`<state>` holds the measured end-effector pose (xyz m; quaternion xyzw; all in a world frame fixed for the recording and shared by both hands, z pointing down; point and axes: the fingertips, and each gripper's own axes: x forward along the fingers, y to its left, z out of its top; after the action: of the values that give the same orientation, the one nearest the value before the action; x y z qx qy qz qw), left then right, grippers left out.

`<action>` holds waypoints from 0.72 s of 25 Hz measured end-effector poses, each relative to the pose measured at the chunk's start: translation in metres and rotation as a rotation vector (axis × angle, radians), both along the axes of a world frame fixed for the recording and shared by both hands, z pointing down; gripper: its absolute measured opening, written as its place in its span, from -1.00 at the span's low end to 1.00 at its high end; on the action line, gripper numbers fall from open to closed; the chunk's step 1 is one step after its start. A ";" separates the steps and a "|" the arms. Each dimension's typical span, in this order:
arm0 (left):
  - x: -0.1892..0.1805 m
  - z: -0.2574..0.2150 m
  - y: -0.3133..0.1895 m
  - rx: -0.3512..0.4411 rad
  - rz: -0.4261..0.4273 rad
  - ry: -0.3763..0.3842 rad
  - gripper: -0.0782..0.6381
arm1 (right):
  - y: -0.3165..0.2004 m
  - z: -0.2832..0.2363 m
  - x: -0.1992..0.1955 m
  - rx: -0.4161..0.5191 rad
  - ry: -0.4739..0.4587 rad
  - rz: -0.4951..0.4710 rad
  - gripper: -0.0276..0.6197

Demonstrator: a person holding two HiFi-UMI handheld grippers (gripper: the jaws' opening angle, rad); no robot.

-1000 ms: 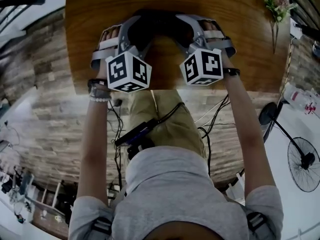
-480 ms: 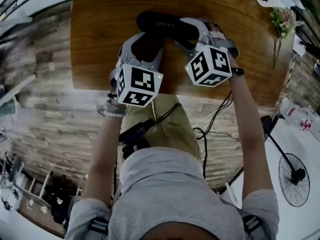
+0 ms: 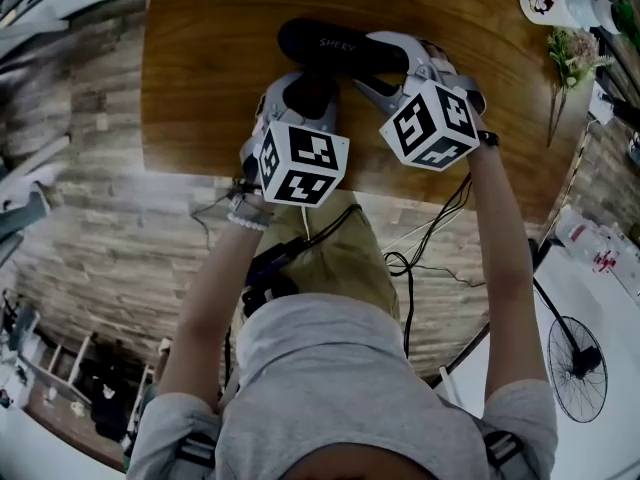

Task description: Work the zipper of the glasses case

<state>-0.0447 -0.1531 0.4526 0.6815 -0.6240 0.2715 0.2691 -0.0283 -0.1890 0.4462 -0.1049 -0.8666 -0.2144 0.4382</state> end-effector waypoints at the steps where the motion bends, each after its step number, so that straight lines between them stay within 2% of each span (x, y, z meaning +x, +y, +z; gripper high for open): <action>1: 0.002 0.001 0.000 -0.008 -0.006 0.012 -0.34 | 0.000 0.000 0.000 -0.002 0.000 -0.002 -0.14; 8: 0.013 0.006 -0.008 -0.034 -0.028 0.079 -0.40 | 0.001 -0.001 0.001 0.007 -0.005 -0.011 -0.14; 14: 0.014 0.010 -0.011 -0.045 -0.082 0.133 -0.40 | 0.003 -0.001 0.002 0.025 -0.008 -0.012 -0.14; 18: 0.012 0.013 -0.015 -0.056 -0.116 0.135 -0.48 | 0.002 0.000 0.003 0.034 -0.012 -0.008 -0.14</action>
<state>-0.0324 -0.1681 0.4653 0.6532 -0.6348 0.2264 0.3450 -0.0253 -0.1872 0.4458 -0.0995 -0.8649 -0.2316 0.4341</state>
